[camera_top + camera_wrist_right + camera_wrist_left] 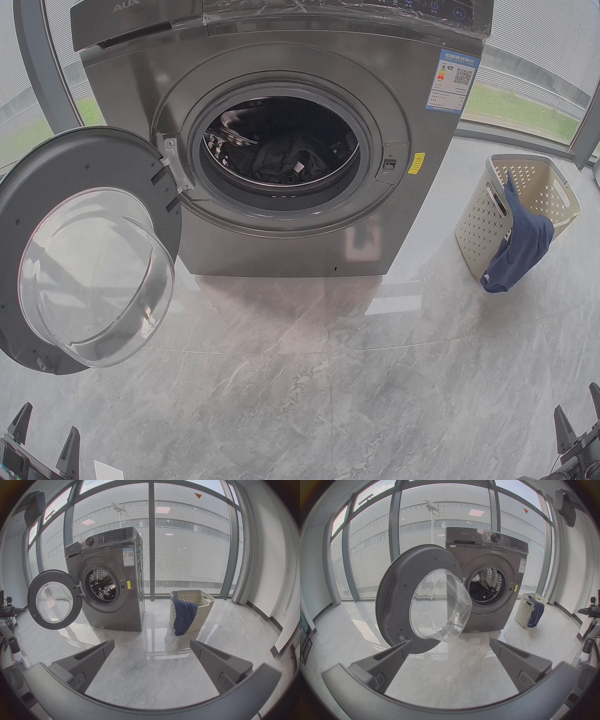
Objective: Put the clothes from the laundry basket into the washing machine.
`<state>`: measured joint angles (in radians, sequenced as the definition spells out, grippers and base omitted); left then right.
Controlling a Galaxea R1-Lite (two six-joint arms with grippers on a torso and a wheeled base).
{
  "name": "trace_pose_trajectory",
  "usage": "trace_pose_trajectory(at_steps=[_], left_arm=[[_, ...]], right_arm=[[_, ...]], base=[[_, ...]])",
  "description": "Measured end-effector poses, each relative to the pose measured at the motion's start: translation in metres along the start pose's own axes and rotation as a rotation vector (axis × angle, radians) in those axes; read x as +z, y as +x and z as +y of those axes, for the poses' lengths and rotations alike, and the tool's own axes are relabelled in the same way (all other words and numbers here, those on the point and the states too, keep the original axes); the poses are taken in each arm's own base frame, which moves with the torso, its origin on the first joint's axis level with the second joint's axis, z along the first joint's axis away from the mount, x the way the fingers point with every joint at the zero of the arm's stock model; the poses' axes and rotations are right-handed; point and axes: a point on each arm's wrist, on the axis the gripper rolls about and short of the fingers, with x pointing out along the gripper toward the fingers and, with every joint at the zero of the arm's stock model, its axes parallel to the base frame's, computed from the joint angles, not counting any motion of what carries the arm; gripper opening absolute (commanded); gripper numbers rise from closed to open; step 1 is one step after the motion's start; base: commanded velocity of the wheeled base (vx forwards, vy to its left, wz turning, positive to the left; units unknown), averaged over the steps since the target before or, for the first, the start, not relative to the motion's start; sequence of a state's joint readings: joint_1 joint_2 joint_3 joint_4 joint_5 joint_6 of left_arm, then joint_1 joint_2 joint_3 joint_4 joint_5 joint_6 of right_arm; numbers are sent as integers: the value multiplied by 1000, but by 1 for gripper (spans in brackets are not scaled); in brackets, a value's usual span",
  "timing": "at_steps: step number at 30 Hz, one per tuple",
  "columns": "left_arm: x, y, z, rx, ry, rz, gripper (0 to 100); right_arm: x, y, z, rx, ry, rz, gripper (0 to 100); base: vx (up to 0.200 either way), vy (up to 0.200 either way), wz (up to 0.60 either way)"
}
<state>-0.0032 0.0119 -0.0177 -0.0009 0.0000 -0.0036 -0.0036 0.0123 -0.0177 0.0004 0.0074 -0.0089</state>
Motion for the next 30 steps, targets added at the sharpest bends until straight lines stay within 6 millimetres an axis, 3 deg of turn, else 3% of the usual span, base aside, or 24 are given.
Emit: trace_pose_trajectory(at_steps=[11, 20, 30], left_arm=[[0, 0, 0, -1, -1, 0, 100], [0, 0, 0, -2, -1, 1, 100], [0, 0, 0, 1, 3, 1, 100]], right_arm=[[0, 0, 0, 1, 0, 0, 100], [0, 0, 0, 0, 0, 0, 100], [0, 0, 0, 0, 0, 1, 100]], base=[[0, -36, 0], [0, -200, 0], [0, 0, 0]])
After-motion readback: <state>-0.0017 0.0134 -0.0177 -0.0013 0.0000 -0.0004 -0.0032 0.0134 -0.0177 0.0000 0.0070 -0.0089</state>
